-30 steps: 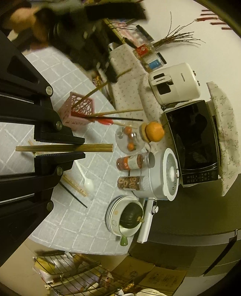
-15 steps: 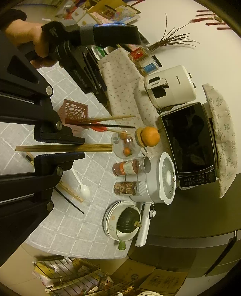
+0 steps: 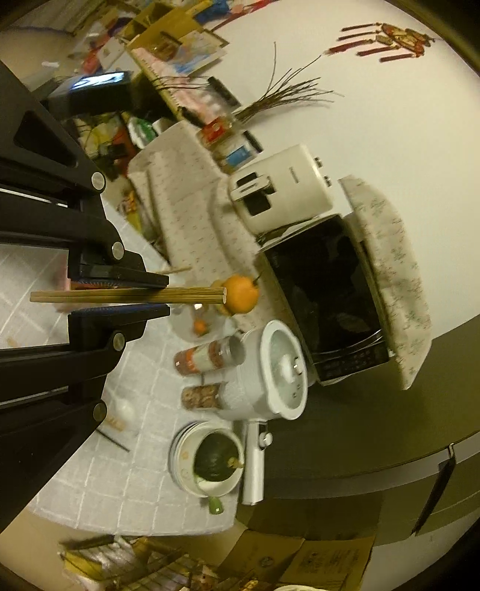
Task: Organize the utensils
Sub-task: 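Lower the right tool's wooden chopstick into the pink holder and open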
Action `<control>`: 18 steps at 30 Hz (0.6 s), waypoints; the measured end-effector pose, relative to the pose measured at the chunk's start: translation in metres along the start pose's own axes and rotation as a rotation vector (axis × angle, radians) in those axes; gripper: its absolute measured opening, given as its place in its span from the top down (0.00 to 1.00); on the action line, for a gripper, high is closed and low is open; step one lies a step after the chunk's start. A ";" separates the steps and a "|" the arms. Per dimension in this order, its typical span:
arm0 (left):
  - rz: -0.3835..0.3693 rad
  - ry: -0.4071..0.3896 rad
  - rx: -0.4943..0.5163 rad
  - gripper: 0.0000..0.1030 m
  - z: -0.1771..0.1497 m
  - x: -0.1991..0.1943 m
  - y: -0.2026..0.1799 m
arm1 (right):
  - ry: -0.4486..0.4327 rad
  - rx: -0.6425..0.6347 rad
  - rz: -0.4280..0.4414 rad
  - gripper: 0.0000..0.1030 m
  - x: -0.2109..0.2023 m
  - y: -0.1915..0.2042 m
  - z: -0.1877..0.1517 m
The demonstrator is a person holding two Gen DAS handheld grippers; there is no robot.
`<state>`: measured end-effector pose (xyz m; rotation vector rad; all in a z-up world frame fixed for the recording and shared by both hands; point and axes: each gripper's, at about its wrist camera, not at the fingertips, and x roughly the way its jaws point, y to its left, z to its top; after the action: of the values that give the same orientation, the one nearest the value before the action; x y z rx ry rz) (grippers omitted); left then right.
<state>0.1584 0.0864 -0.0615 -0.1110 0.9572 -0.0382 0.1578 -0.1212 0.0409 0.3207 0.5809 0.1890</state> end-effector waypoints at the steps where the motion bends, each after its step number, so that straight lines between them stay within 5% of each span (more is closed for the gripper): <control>1: 0.015 0.007 0.008 0.25 -0.003 0.000 0.001 | -0.007 0.008 0.007 0.92 0.001 0.001 0.000; 13: 0.052 0.066 0.055 0.19 -0.017 0.006 0.009 | -0.121 0.054 0.030 0.92 0.026 0.006 -0.003; 18: 0.057 0.075 0.094 0.19 -0.019 0.009 0.003 | -0.080 0.047 0.013 0.92 0.046 0.006 -0.015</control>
<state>0.1476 0.0873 -0.0799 0.0051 1.0316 -0.0349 0.1863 -0.1003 0.0079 0.3758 0.5053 0.1743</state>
